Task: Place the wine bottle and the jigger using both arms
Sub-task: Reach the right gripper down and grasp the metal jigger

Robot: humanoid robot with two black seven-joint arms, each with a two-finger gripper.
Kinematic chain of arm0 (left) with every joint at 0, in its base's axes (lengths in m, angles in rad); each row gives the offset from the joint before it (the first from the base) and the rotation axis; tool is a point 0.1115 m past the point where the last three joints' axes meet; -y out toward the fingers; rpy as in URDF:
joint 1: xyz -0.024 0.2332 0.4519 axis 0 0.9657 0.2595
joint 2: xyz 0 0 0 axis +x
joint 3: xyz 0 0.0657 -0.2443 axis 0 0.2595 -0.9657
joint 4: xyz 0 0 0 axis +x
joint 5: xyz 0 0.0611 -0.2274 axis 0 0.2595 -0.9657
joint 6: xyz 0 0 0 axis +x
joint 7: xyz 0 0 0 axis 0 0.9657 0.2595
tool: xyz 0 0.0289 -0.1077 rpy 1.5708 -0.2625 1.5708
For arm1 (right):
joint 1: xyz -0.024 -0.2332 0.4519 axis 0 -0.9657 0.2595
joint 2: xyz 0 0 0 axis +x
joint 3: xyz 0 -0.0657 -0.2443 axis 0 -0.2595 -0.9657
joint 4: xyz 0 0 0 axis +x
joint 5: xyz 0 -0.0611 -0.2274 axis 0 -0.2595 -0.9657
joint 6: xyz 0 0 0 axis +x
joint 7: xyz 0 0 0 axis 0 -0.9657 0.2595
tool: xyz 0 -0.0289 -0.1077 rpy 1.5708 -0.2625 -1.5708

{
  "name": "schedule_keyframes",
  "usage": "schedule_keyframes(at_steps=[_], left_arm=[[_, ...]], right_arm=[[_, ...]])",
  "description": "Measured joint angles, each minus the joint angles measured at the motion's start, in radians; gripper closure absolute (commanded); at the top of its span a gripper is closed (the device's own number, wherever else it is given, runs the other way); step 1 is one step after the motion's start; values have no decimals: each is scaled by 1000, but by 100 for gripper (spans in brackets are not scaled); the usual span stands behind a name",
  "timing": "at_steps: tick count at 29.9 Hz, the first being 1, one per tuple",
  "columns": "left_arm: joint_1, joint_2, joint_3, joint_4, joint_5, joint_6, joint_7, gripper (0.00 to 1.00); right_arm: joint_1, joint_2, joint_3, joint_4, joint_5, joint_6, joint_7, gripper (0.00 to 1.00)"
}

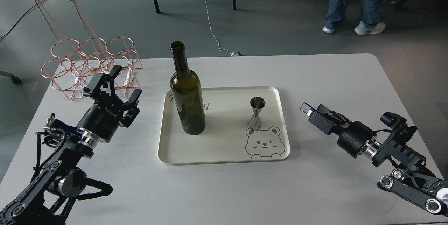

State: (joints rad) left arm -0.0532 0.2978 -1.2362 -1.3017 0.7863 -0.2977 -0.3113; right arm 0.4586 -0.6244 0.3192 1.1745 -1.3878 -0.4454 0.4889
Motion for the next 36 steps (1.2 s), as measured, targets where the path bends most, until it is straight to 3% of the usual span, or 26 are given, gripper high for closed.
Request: schedule_keyframes(at_steps=[7,13,27,31,34,36], left_arm=[[-4,0,0,0,1,0,0,2],[-7,0,0,1,1,0,0,2],[-10,0,0,1,1,0,0,2],[-13,1,0,1,0,0,0,2],[-15,2,-3,1,-1,0,0,2],[-16,5,-5,1,-2,0,-1,2]], right_arm=[[29,95,-70,-78,-203,-43,0,1],[70,155,-77,-137,-240,-44,0,3],[163,323,-95,-335,-362,-44,0,16],[190,353,-106,-369,-373,-44,0,27],[206,368,-121,-391,-381,-43,0,43],[210,376,-126,-398,-383,-43,0,46]])
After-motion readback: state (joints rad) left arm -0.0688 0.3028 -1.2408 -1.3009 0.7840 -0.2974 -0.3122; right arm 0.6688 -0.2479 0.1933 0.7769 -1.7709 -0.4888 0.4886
